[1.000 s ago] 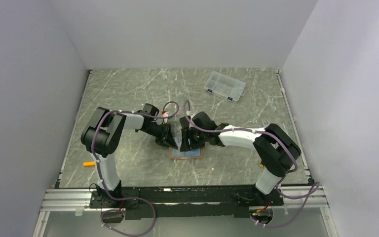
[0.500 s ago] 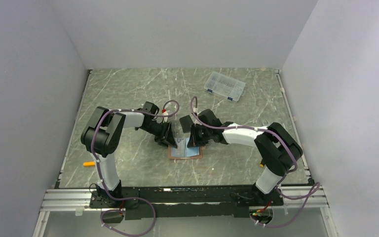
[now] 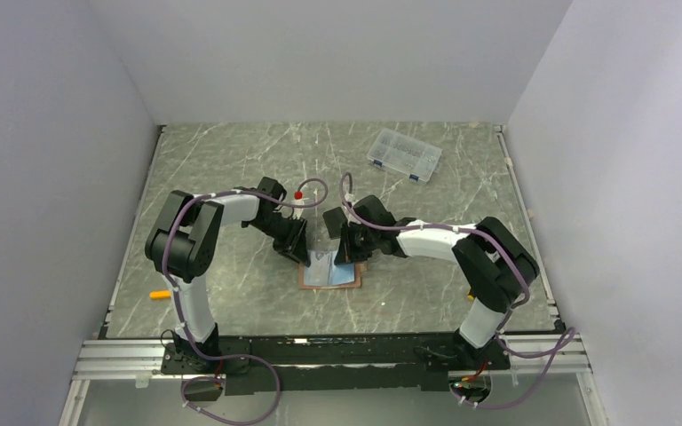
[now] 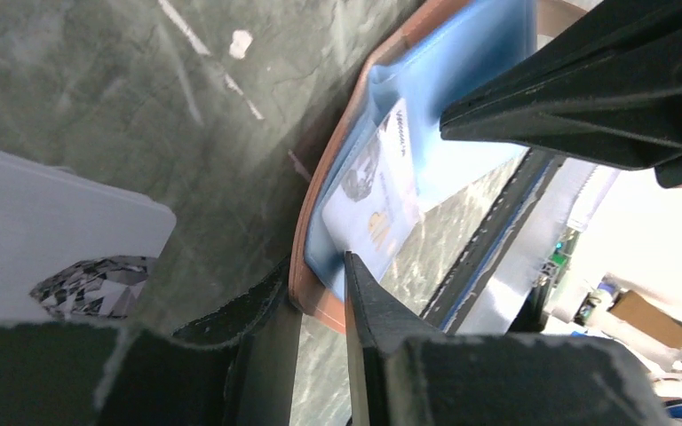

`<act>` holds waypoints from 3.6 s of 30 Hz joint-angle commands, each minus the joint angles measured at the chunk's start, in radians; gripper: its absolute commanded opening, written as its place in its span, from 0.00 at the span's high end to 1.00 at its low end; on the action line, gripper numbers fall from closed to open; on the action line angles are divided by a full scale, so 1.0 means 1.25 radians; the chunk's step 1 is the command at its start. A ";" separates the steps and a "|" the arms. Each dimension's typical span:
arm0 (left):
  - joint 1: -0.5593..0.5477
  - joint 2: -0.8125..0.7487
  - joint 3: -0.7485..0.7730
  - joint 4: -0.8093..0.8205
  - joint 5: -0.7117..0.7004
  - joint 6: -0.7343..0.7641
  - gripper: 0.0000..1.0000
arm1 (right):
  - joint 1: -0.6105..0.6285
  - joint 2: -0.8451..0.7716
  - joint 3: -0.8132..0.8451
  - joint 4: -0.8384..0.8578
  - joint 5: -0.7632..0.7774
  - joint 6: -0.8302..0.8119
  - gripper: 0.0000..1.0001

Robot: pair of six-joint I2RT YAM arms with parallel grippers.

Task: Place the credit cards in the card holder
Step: Insert the credit card into the card holder, then pick up the credit card from the storage box.

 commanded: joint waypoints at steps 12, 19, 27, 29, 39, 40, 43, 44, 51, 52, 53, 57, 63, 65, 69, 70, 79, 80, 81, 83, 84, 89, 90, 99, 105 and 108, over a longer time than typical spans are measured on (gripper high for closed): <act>0.006 -0.027 0.004 -0.031 -0.043 0.135 0.68 | 0.017 0.052 0.063 0.021 -0.013 0.007 1.00; 0.021 -0.066 0.035 -0.095 -0.010 0.165 0.57 | 0.021 0.073 0.057 0.012 -0.006 0.003 1.00; 0.038 -0.117 0.049 -0.146 -0.044 0.272 0.60 | 0.022 0.076 0.039 0.023 -0.008 0.008 1.00; 0.032 -0.118 0.041 -0.128 -0.082 0.287 0.61 | 0.024 0.077 0.049 0.019 -0.011 0.005 1.00; 0.007 -0.067 0.010 -0.076 -0.071 0.254 0.74 | 0.044 0.095 0.088 0.001 -0.009 0.000 1.00; 0.005 -0.058 0.018 -0.087 -0.070 0.257 0.76 | 0.045 0.096 0.090 -0.001 -0.009 0.000 1.00; 0.005 -0.042 0.024 -0.089 -0.069 0.262 0.81 | 0.050 0.099 0.096 -0.004 -0.006 -0.001 1.00; 0.004 -0.040 0.025 -0.088 -0.072 0.264 0.81 | 0.050 0.100 0.099 -0.007 -0.007 -0.002 1.00; 0.004 -0.038 0.023 -0.089 -0.069 0.270 0.80 | 0.058 0.104 0.106 -0.008 -0.008 -0.002 1.00; 0.004 -0.039 0.023 -0.092 -0.066 0.270 0.80 | 0.058 0.100 0.103 -0.009 -0.005 -0.002 1.00; 0.005 -0.041 0.024 -0.097 -0.061 0.269 0.79 | 0.058 0.093 0.100 -0.015 -0.002 -0.003 1.00; 0.005 -0.072 0.042 -0.143 -0.046 0.283 0.77 | 0.031 0.034 0.082 -0.046 0.012 -0.010 1.00; 0.016 -0.132 0.157 -0.272 -0.071 0.301 0.70 | -0.073 -0.068 0.065 -0.057 -0.009 -0.023 0.68; 0.017 -0.141 0.197 -0.311 -0.104 0.308 0.66 | -0.102 -0.082 0.076 -0.066 -0.011 -0.034 0.63; 0.017 -0.153 0.273 -0.375 -0.165 0.336 0.46 | -0.165 -0.080 0.103 -0.060 -0.034 -0.036 0.50; 0.017 -0.152 0.294 -0.387 -0.184 0.337 0.39 | -0.179 -0.075 0.110 -0.055 -0.040 -0.034 0.48; 0.041 -0.103 0.407 -0.359 -0.266 0.299 0.01 | -0.210 0.038 0.166 -0.022 -0.016 -0.057 0.29; 0.059 -0.076 0.420 -0.366 -0.229 0.285 0.01 | -0.211 0.050 0.173 -0.021 -0.012 -0.061 0.29; 0.079 -0.041 0.449 -0.401 -0.175 0.283 0.01 | -0.213 0.061 0.176 -0.019 -0.012 -0.061 0.29; 0.103 0.044 0.517 -0.479 -0.074 0.305 0.01 | -0.216 0.077 0.177 -0.005 -0.018 -0.061 0.28; 0.104 0.065 0.525 -0.469 -0.079 0.297 0.01 | -0.217 0.085 0.179 0.004 -0.020 -0.059 0.29; 0.056 -0.001 0.421 -0.239 -0.211 0.274 0.01 | -0.219 0.136 0.196 0.026 -0.037 -0.047 0.32; 0.042 0.001 0.419 -0.209 -0.233 0.277 0.01 | -0.219 0.145 0.206 0.028 -0.035 -0.043 0.33; -0.069 0.062 0.432 -0.039 -0.427 0.355 0.02 | -0.229 0.222 0.239 0.065 -0.049 -0.012 0.46; -0.088 0.075 0.394 0.040 -0.422 0.441 0.06 | -0.243 0.244 0.209 0.104 -0.085 0.014 0.50; -0.102 0.047 0.331 0.102 -0.400 0.492 0.06 | -0.255 0.249 0.176 0.138 -0.113 0.038 0.50</act>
